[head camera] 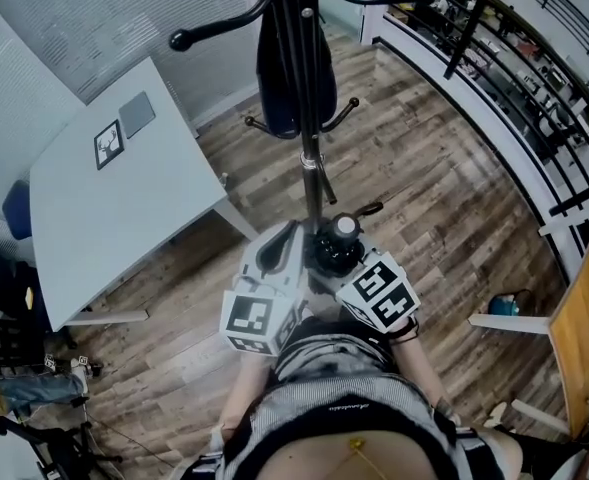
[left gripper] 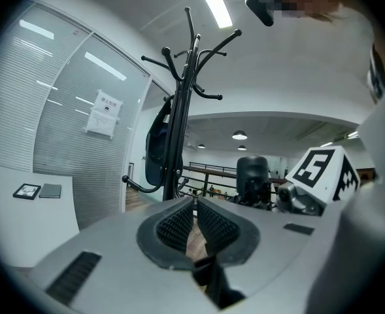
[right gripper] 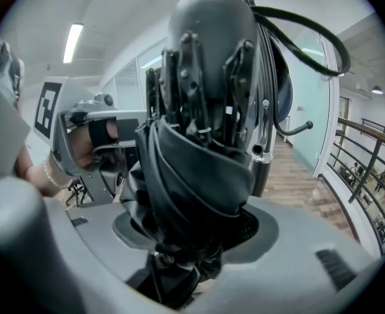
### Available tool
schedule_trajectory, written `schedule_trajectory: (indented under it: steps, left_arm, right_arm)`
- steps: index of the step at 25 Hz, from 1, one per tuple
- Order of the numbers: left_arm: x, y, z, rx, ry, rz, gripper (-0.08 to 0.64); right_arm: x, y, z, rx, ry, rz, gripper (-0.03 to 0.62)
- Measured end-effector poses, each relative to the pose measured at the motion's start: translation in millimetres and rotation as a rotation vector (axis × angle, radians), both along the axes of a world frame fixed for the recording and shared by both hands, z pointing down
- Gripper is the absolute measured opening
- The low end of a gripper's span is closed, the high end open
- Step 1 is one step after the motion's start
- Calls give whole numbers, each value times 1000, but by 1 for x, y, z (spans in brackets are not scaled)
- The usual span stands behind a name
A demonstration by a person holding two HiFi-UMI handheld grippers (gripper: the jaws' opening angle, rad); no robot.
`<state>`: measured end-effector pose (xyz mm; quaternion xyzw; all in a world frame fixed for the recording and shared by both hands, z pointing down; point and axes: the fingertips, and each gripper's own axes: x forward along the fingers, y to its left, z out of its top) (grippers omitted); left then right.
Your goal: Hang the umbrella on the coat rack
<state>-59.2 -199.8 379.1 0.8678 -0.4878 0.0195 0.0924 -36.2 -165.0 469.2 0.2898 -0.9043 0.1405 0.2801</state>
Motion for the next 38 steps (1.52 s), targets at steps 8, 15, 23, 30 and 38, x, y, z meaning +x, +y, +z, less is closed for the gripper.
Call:
schedule_trajectory:
  steps: [8,15,23,30,38]
  left_arm:
    - [3,0,4,-9,-16,27,18]
    - [-1,3,11,-28,-20,28,18]
    - [-7,5,14,-34,-14,15,18]
    - [-17,5,14,-40,-22,-11,18]
    - [-26,7,21,-62,-21,-30,18]
  right_arm:
    - [-3,-1,5,-12,-3,5,247]
    - [-8,1,11,-20,-5,3,247]
    - [-13,0,17,-33,2,-14,247]
    - [-19,-2,23,-47,8,-31,247]
    - [-26,-5,36,-69,11,-45,247]
